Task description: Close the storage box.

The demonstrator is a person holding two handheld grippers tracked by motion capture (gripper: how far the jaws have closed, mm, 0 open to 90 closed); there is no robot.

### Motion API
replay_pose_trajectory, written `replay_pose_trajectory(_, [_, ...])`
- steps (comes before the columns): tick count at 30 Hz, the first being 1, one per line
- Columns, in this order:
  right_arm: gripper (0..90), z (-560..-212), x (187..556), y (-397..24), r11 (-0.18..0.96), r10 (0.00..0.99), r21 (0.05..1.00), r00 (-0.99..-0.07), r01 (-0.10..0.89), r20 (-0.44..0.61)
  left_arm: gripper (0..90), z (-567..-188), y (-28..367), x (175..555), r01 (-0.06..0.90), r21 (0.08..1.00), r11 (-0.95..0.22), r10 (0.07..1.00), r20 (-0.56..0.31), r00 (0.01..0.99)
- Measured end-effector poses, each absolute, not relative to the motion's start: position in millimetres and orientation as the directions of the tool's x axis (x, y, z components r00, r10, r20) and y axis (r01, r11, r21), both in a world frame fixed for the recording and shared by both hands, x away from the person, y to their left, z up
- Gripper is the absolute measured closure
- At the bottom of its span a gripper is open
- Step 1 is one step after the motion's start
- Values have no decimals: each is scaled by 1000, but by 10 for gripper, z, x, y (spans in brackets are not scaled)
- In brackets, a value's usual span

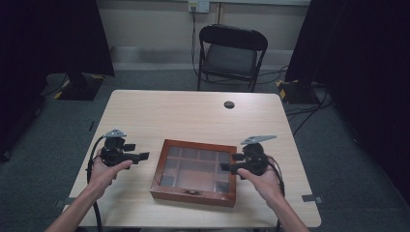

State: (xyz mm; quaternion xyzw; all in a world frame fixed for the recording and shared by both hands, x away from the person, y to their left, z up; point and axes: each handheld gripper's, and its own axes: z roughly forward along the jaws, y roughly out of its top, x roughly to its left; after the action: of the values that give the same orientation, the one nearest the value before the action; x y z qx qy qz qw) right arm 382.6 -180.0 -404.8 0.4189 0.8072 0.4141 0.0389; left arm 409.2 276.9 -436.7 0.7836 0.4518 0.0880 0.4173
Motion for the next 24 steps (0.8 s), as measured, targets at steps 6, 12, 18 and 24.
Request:
replay_pose_trajectory(6, [171, -4271, 3875, -2470, 189, 839, 676, -474, 712, 265, 200, -4433, 2956, 4120, 659, 708, -253, 804, -225, 550])
replay_pose_trajectory(12, [161, -4524, 3927, -2885, 137, 911, 614, -342, 777, 230, 199, -4645, 3205, 4184, 724, 640, -255, 870, -175, 462])
replay_pose_trajectory(18, [156, -4724, 4034, -3004, 137, 957, 560, -255, 817, 138, 201, -4801, 3267, 4205, 756, 601, -259, 895, -145, 421])
replay_pose_trajectory(24, [109, -4862, 4009, -2887, 194, 972, 605, -233, 772, -15, 144, -4908, 3144, 4146, 684, 639, -351, 890, 0, 457])
